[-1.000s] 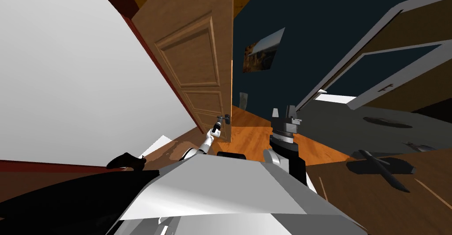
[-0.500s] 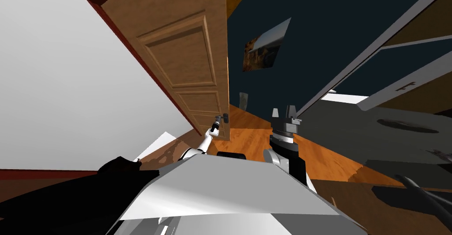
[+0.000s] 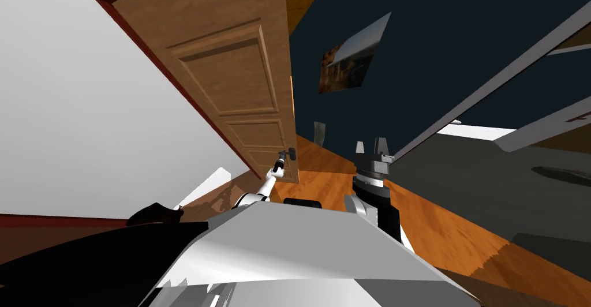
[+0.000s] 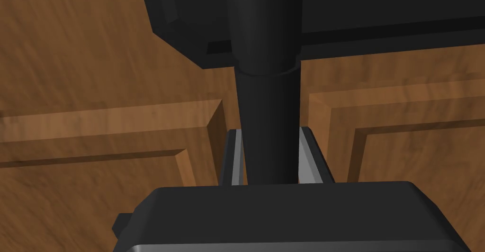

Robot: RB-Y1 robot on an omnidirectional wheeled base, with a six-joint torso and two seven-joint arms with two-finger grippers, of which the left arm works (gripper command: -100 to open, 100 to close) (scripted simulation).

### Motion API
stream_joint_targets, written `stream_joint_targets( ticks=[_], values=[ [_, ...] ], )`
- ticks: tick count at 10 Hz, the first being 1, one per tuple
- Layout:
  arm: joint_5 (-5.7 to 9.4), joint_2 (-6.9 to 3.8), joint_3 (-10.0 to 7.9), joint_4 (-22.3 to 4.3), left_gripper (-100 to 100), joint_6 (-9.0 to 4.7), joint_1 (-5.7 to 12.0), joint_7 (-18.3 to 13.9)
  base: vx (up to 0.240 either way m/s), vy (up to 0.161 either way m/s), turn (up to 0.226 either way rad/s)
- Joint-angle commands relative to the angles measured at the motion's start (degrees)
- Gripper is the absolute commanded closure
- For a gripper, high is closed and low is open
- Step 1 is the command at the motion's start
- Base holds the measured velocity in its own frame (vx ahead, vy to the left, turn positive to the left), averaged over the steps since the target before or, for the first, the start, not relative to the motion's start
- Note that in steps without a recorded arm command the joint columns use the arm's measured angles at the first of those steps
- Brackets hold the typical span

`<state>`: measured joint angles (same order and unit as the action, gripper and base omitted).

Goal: Push the door open

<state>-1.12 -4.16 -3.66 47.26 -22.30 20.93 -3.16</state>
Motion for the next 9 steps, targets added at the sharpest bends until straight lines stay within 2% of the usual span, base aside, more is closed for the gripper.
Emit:
stream_joint_targets(
  ticks=[1,9],
  values=[
    [0.33,-0.85,-1.6,1.2,100,0.48,-0.27,0.4,0.144,-0.12,0.051],
    [1.51,-1.12,-6.94,0.7,100,0.38,-0.27,1.9,0.163,-0.142,0.084]
  ],
)
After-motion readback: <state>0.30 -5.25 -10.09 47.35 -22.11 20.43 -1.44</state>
